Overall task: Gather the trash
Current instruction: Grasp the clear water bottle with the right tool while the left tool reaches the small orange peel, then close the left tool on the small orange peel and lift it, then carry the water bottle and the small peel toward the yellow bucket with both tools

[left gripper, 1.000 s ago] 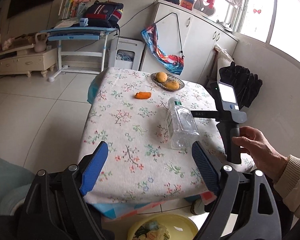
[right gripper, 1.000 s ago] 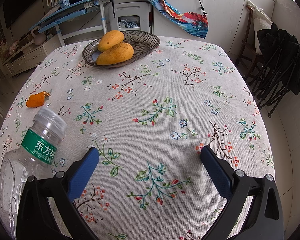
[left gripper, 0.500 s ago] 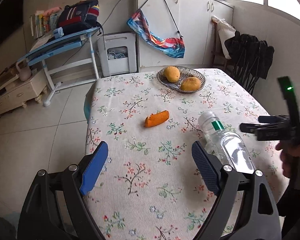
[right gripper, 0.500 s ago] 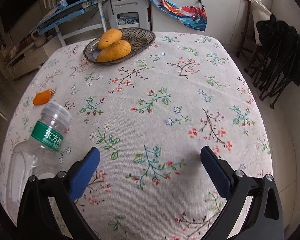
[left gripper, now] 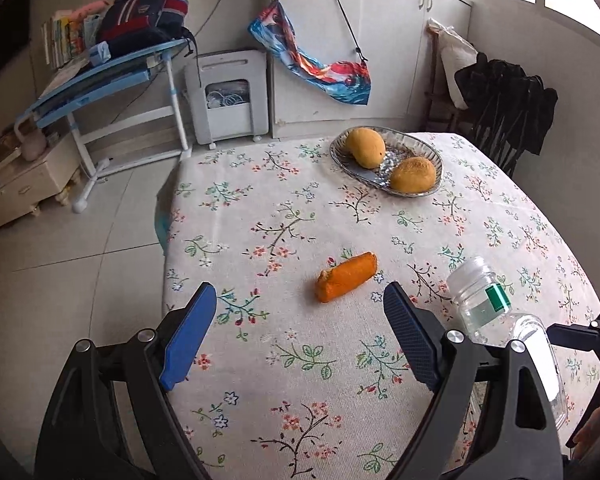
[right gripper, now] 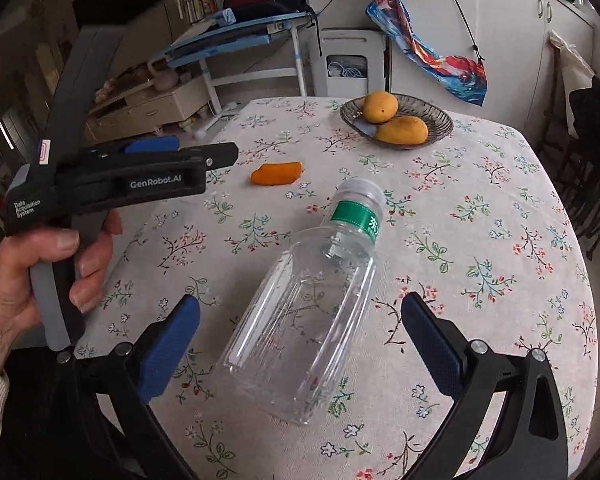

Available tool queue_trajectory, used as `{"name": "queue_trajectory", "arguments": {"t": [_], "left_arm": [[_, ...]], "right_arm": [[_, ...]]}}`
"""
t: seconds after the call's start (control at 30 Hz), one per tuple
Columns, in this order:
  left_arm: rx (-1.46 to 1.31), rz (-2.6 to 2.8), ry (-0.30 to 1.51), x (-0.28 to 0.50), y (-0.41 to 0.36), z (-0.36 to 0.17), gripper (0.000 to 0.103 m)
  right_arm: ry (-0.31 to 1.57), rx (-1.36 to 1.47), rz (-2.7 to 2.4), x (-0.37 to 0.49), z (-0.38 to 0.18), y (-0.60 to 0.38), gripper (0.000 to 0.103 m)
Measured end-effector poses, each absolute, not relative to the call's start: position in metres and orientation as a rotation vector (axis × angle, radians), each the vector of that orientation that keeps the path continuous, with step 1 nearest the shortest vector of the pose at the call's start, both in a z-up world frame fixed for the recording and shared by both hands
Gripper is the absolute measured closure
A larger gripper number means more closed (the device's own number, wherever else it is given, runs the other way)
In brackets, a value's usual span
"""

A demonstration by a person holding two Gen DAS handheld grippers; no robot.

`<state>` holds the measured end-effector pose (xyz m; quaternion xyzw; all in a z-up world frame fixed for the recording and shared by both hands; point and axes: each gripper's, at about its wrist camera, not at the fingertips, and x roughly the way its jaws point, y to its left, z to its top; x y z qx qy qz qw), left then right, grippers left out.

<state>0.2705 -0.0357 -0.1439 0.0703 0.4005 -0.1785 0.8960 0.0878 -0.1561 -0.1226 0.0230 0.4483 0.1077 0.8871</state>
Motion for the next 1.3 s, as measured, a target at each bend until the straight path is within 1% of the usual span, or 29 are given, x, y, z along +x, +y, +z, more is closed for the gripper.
{"name": "queue_trajectory", "arguments": {"t": [0.1, 0.17, 0.2, 0.23, 0.3, 0.33, 0.4, 0.47, 0.53, 0.57, 0.6, 0.63, 0.73, 0.9, 1.07, 1.3], "left_arm": [[0.201, -0.408, 0.844, 0.278, -0.051, -0.156, 0.021], [0.22, -0.423, 0.858, 0.283, -0.059, -0.163, 0.021], [0.226, -0.429, 0.865, 0.286, -0.063, -0.167, 0.021], [0.236, -0.432, 0.868, 0.288, -0.068, -0.17, 0.021], [0.256, -0.439, 0.878, 0.294, -0.076, -0.175, 0.024], [0.264, -0.444, 0.887, 0.296, -0.078, -0.177, 0.028], [0.274, -0.455, 0.9, 0.3, -0.083, -0.181, 0.032], [0.287, -0.459, 0.914, 0.304, -0.087, -0.185, 0.041], [0.28, -0.474, 0.931, 0.307, -0.09, -0.188, 0.056], [0.274, -0.477, 0.932, 0.307, -0.091, -0.188, 0.061], [0.282, -0.472, 0.934, 0.307, -0.092, -0.187, 0.068], [0.291, -0.466, 0.937, 0.305, -0.093, -0.186, 0.078], [0.29, -0.451, 0.942, 0.301, -0.092, -0.182, 0.086], [0.24, -0.43, 0.95, 0.279, -0.079, -0.169, 0.087], [0.228, -0.384, 0.883, 0.237, -0.074, -0.142, 0.087], [0.173, -0.351, 0.776, 0.162, -0.069, -0.109, 0.087]], "right_arm": [[0.946, 0.027, 0.202, 0.095, -0.132, -0.163, 0.006], [0.952, 0.051, 0.204, 0.098, -0.136, -0.174, 0.008], [0.961, 0.068, 0.21, 0.099, -0.138, -0.18, 0.016], [0.975, 0.085, 0.216, 0.102, -0.141, -0.187, 0.03], [0.994, 0.112, 0.215, 0.104, -0.144, -0.196, 0.044], [0.994, 0.118, 0.219, 0.104, -0.144, -0.198, 0.045], [0.987, 0.102, 0.208, 0.104, -0.143, -0.201, 0.045], [0.98, 0.099, 0.221, 0.106, -0.144, -0.201, 0.045], [0.978, 0.098, 0.225, 0.108, -0.146, -0.199, 0.044], [0.978, 0.099, 0.232, 0.109, -0.147, -0.198, 0.044], [0.98, 0.104, 0.24, 0.11, -0.148, -0.197, 0.045], [0.978, 0.107, 0.25, 0.11, -0.149, -0.196, 0.046], [0.973, 0.142, 0.274, 0.109, -0.149, -0.2, 0.046], [0.978, 0.343, 0.309, 0.105, -0.15, -0.226, 0.047], [0.957, 0.452, 0.344, 0.088, -0.142, -0.24, 0.047], [0.881, 0.588, 0.387, 0.061, -0.126, -0.258, 0.047]]}}
